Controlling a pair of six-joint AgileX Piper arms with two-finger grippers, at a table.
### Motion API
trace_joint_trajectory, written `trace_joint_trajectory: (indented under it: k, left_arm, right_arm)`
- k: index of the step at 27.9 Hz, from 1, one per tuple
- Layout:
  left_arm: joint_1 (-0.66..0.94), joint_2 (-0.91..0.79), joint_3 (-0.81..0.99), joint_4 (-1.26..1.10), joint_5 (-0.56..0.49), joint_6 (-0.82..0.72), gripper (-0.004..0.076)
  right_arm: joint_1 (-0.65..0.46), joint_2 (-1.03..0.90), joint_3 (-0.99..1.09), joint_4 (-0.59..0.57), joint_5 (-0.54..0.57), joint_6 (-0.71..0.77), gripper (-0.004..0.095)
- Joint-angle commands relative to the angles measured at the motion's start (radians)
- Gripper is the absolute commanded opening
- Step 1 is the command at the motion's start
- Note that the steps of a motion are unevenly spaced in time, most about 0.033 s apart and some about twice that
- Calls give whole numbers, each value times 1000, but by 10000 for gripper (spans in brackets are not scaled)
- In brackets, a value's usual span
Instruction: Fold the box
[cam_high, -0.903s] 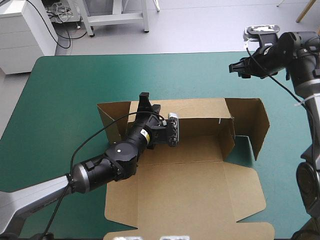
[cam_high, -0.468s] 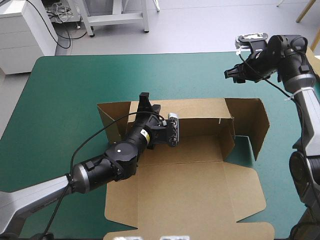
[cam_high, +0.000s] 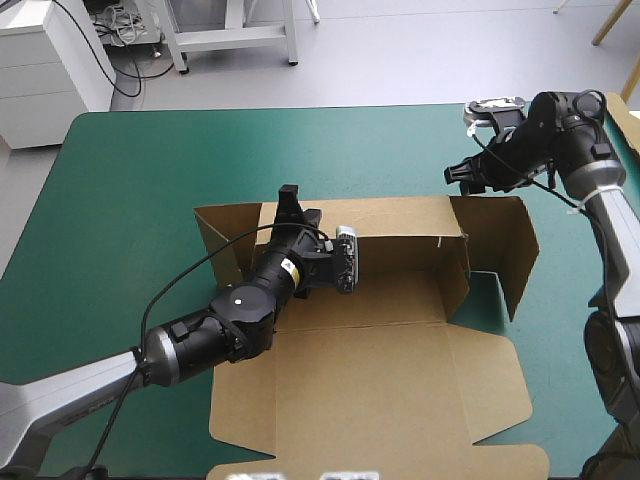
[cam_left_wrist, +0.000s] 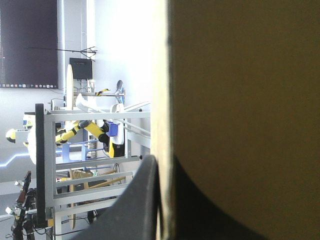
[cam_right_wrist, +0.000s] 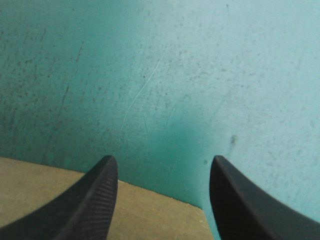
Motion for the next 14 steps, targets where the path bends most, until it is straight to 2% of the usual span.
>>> trace_joint_trajectory:
  k: [1, 6, 14]
  left_arm:
    - [-8, -35, -20, 3, -6, -12, -8]
    - [-8, -35, -20, 3, -9, -12, -8]
    - [-8, -35, -20, 3, -1, -10, -8]
  right_arm:
    - [-4, -107, 27, 9, -31, -33, 506]
    - [-4, -178, 123, 9, -31, -42, 461]
    - [-4, -277, 264, 44, -32, -76, 460]
